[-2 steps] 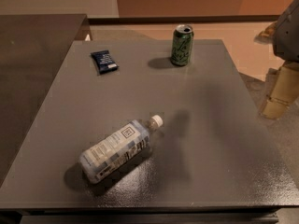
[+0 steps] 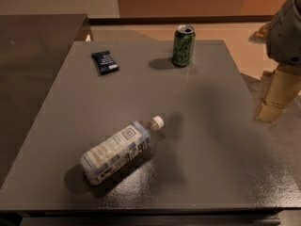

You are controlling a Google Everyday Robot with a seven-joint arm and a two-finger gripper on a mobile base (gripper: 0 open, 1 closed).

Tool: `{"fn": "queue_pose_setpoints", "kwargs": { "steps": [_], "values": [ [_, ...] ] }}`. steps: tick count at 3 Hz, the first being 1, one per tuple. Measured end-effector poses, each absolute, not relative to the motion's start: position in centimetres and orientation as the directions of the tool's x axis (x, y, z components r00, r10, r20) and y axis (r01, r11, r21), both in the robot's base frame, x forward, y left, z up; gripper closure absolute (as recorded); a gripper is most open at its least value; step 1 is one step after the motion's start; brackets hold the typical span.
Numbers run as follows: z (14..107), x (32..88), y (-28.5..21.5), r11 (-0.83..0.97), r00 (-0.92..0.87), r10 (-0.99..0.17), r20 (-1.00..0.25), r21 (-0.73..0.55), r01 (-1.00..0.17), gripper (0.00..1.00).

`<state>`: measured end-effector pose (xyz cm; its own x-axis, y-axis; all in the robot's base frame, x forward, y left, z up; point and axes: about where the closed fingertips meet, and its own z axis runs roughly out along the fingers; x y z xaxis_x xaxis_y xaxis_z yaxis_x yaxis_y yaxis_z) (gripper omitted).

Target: Place blue plastic bottle upright

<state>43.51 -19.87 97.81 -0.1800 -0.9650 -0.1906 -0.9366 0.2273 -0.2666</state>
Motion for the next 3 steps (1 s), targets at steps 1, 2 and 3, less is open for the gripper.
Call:
{"fn": "queue_pose_setpoints", "kwargs": {
  "steps": [1, 2, 3],
  "values": [
    [97.5, 43.1, -16.2, 0.152, -0.103, -0.978, -0.181, -0.279, -0.948, 0.0],
    [97.0, 42.7, -12.0, 0.069, -0.018, -0.984, -0.178, -0.284, -0.956, 0.0],
    [95.5, 42.5, -7.5, -0.025, 0.077, -0.981, -0.176, -0.278, -0.96, 0.0]
  ]
}}
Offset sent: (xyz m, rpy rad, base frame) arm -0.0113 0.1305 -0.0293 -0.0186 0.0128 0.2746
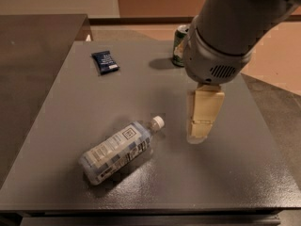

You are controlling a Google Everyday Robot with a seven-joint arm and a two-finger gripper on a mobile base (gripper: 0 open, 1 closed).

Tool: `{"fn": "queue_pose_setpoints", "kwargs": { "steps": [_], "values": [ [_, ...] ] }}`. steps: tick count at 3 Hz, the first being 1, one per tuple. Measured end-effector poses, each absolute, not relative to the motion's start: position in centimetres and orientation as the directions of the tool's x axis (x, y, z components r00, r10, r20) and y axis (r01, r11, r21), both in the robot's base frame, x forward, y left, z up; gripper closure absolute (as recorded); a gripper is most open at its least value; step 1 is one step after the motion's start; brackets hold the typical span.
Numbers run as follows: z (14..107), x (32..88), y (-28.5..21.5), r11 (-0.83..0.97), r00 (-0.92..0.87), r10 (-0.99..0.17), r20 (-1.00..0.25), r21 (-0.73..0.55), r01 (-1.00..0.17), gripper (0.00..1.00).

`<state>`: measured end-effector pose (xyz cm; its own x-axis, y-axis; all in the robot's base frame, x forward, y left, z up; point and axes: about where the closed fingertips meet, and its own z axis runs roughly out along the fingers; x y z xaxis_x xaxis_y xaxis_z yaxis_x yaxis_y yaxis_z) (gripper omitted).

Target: Place blue plastic bottle upright

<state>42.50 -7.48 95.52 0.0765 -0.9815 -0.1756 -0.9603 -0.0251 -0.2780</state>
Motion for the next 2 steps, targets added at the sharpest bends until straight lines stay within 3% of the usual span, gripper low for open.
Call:
{"fn": "queue_pose_setpoints", "kwargs": {
  "steps": [2],
  "values": [
    [91.4, 42.0, -0.2, -0.227, 0.264, -0.957, -0.12, -0.256, -0.94, 0.0]
  ]
}}
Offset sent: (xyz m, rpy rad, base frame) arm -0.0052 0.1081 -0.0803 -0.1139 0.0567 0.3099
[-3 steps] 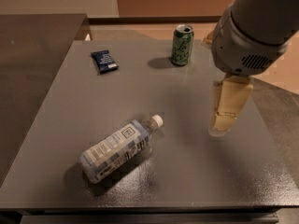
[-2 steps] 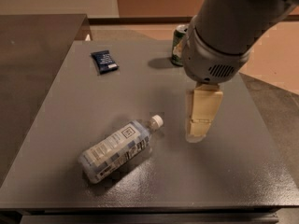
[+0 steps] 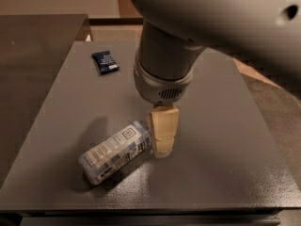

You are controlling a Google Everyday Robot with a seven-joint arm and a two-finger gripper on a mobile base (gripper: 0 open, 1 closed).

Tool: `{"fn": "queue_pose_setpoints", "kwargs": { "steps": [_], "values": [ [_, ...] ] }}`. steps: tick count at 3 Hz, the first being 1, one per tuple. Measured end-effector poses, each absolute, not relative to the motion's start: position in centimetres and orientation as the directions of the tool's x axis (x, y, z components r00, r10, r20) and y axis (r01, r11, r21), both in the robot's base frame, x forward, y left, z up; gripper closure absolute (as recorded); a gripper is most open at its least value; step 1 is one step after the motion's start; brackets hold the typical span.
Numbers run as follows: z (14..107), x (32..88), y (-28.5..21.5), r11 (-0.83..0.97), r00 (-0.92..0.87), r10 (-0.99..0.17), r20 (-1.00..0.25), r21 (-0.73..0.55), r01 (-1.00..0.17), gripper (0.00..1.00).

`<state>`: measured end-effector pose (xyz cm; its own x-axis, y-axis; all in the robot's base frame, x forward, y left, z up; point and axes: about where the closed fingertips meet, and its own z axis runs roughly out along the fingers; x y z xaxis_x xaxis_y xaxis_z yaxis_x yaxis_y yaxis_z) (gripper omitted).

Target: Place blue plastic bottle upright

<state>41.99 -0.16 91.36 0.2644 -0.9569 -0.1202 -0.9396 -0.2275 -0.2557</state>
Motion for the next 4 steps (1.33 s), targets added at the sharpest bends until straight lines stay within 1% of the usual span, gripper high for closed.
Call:
{"fn": "queue_pose_setpoints", "kwargs": {
  "steps": [1, 3, 4],
  "values": [
    [89.1, 41.5, 2.0, -0.324, 0.345, -0.936, -0.064, -0.222, -0.92, 0.0],
    [85.1, 40.2, 4.0, -0.493, 0.497, -0.868, -0.004, -0.117, -0.862, 0.0],
    [84.2, 39.8, 4.3, -0.538, 0.54, -0.842, 0.004, -0.093, -0.838, 0.18]
  ]
}}
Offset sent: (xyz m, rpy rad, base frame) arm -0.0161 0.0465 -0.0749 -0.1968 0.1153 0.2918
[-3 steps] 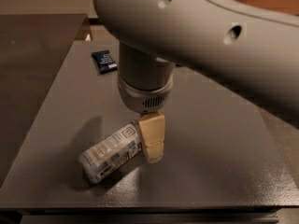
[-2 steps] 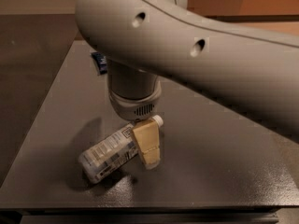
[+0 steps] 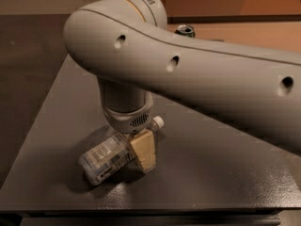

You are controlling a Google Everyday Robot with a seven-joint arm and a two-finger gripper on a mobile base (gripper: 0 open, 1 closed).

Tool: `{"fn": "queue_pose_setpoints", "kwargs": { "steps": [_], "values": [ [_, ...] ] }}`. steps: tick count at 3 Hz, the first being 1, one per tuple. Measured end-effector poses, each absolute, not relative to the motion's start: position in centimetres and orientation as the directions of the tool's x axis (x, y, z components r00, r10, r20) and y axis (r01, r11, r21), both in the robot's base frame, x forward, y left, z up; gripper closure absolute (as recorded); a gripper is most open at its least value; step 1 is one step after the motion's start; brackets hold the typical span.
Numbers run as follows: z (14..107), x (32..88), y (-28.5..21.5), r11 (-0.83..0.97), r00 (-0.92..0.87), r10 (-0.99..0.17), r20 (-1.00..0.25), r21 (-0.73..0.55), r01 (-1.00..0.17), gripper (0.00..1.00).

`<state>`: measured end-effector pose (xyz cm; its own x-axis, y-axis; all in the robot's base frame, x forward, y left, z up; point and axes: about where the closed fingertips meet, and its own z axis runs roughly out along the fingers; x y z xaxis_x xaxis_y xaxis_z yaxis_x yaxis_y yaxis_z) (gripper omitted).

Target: Place blue plastic bottle upright

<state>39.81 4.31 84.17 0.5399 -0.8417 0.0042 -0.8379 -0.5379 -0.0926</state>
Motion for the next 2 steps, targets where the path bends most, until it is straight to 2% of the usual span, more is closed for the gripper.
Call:
{"fn": "queue_pose_setpoints", "kwargs": {
  "steps": [2],
  "values": [
    [84.52, 39.53, 4.49, -0.586, 0.587, -0.809, 0.022, -0.093, -0.805, 0.65]
  ]
}}
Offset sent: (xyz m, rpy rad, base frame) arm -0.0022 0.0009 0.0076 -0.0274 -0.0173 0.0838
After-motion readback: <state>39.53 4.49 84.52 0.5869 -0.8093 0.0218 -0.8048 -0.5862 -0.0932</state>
